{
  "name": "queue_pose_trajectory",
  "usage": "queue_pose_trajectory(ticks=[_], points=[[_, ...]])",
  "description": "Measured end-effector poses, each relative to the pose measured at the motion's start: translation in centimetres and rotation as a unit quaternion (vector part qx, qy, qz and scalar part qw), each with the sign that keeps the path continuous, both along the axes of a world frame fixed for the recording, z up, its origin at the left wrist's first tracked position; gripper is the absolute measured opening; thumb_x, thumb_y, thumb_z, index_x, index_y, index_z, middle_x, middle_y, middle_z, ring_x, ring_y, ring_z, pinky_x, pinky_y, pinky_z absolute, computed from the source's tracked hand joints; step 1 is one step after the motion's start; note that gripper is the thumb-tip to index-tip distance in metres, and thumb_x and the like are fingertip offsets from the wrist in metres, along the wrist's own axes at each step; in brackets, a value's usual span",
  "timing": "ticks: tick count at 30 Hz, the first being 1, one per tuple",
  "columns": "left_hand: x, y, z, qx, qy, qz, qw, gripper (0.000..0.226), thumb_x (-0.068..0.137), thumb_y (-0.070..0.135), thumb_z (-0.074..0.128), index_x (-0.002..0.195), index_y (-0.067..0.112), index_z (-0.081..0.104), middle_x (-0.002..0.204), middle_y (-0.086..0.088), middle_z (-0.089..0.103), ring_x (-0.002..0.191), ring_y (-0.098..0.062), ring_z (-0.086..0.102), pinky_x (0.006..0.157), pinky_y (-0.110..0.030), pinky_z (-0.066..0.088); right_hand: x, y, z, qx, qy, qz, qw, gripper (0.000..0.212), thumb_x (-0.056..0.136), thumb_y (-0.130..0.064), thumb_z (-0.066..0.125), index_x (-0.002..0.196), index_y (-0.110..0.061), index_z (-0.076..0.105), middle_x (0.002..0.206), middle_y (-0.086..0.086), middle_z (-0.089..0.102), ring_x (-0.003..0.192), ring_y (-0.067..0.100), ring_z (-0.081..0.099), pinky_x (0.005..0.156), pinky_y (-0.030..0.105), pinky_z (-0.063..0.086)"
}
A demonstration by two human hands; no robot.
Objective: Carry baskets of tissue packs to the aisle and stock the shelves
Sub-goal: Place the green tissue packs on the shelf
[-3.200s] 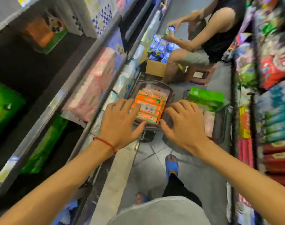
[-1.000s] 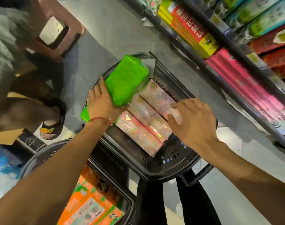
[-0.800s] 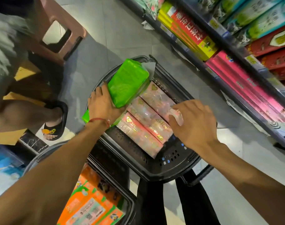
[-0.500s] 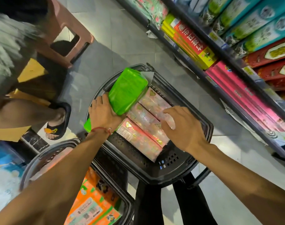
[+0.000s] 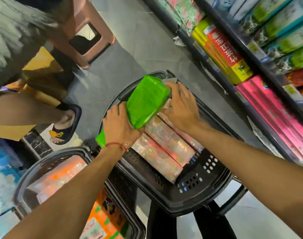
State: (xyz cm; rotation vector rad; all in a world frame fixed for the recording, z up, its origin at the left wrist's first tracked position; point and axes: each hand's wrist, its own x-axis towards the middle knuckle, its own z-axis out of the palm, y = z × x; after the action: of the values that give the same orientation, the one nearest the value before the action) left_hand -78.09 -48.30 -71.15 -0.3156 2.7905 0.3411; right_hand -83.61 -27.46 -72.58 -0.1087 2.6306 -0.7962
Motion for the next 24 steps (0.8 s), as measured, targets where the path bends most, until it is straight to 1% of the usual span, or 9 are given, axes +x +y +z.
queue_pose_trajectory(ticks=[1, 2, 3, 5, 6, 9, 13, 20, 24], points=[[0.1, -0.2, -0.2, 0.003, 0.002, -0.001, 1.0, 0.102, 0.058, 0.072, 0.076, 0.135, 0.014, 0.044, 0.121, -0.01, 0.055, 0.111, -0.035, 0.052, 0.09, -0.05, 0.048, -0.1, 0.2, -0.4, 0.032, 0.026, -0.021, 0.999, 0.087, 0.087, -0.027, 0.08, 0.157, -0.019, 0.029, 0.163, 0.014, 0.039, 0.155, 0.034, 0.029, 0.125, 0.051, 0.026], [0.1, -0.3, -0.3, 0.005, 0.004, 0.0, 1.0, 0.101, 0.058, 0.072, 0.076, 0.135, 0.014, 0.043, 0.12, -0.01, 0.055, 0.11, -0.035, 0.052, 0.089, -0.05, 0.049, -0.3, 0.6, -0.8, 0.046, 0.023, -0.045, 0.998, 0.091, 0.088, -0.025, 0.08, 0.159, -0.016, 0.024, 0.168, 0.015, 0.031, 0.158, 0.033, 0.023, 0.128, 0.051, 0.021], [0.1, -0.5, -0.5, 0.005, 0.006, -0.001, 1.0, 0.101, 0.059, 0.071, 0.076, 0.134, 0.013, 0.042, 0.12, -0.01, 0.054, 0.109, -0.036, 0.052, 0.089, -0.05, 0.049, -0.5, 1.1, -1.3, 0.057, -0.009, -0.057, 0.997, 0.097, 0.091, -0.028, 0.078, 0.164, -0.012, 0.015, 0.172, 0.014, 0.02, 0.161, 0.032, 0.016, 0.13, 0.049, 0.015], [0.1, -0.6, -0.6, -0.001, 0.007, -0.011, 1.0, 0.103, 0.059, 0.072, 0.074, 0.135, 0.01, 0.041, 0.12, -0.012, 0.054, 0.108, -0.037, 0.053, 0.089, -0.05, 0.049, -0.6, 1.9, -1.9, 0.108, -0.079, -0.019, 0.991, 0.105, 0.098, -0.038, 0.071, 0.166, -0.007, -0.003, 0.176, 0.012, 0.0, 0.163, 0.028, 0.001, 0.132, 0.045, 0.004], [0.1, -0.5, -0.6, -0.006, 0.001, -0.018, 1.0, 0.107, 0.058, 0.074, 0.074, 0.136, 0.01, 0.039, 0.121, -0.012, 0.053, 0.108, -0.037, 0.053, 0.089, -0.049, 0.049, -0.4, 2.2, -2.4, 0.138, -0.083, 0.009, 0.987, 0.108, 0.098, -0.043, 0.069, 0.166, -0.006, -0.007, 0.176, 0.012, -0.006, 0.163, 0.028, -0.004, 0.132, 0.045, 0.001], [-0.3, -0.4, -0.5, -0.018, -0.017, -0.023, 0.999, 0.117, 0.055, 0.078, 0.075, 0.141, 0.01, 0.033, 0.126, -0.012, 0.053, 0.11, -0.036, 0.055, 0.091, -0.05, 0.049, 0.1, 2.3, -2.7, 0.17, -0.058, 0.056, 0.982, 0.121, 0.094, -0.059, 0.068, 0.165, -0.004, -0.012, 0.175, 0.015, -0.013, 0.163, 0.031, -0.009, 0.132, 0.047, 0.0], [-0.7, -0.5, -0.3, 0.003, -0.03, -0.016, 0.999, 0.105, 0.059, 0.071, 0.077, 0.137, 0.013, 0.037, 0.124, -0.011, 0.055, 0.11, -0.037, 0.056, 0.088, -0.051, 0.049, 0.6, 2.4, -2.1, 0.21, -0.061, 0.093, 0.971, 0.13, 0.089, -0.071, 0.063, 0.162, -0.002, -0.019, 0.172, 0.018, -0.022, 0.161, 0.034, -0.015, 0.132, 0.049, -0.002], [-1.2, -0.6, 0.9, 0.025, -0.026, 0.006, 0.999, 0.099, 0.058, 0.066, 0.078, 0.136, 0.018, 0.041, 0.121, -0.006, 0.058, 0.11, -0.035, 0.056, 0.088, -0.05, 0.045, -0.8, 2.4, -1.8, 0.249, -0.115, 0.115, 0.955, 0.133, 0.089, -0.071, 0.062, 0.159, -0.003, -0.028, 0.169, 0.016, -0.031, 0.16, 0.031, -0.021, 0.132, 0.046, -0.001], [-1.5, -1.3, 3.7, 0.039, 0.0, 0.015, 0.999, 0.098, 0.055, 0.076, 0.06, 0.133, 0.02, 0.044, 0.115, -0.005, 0.059, 0.107, -0.034, 0.057, 0.084, -0.045, 0.043, -1.1, 2.6, -1.4, 0.244, -0.126, 0.122, 0.954, 0.129, 0.092, -0.068, 0.061, 0.16, -0.003, -0.028, 0.17, 0.016, -0.03, 0.161, 0.031, -0.019, 0.133, 0.046, 0.002]])
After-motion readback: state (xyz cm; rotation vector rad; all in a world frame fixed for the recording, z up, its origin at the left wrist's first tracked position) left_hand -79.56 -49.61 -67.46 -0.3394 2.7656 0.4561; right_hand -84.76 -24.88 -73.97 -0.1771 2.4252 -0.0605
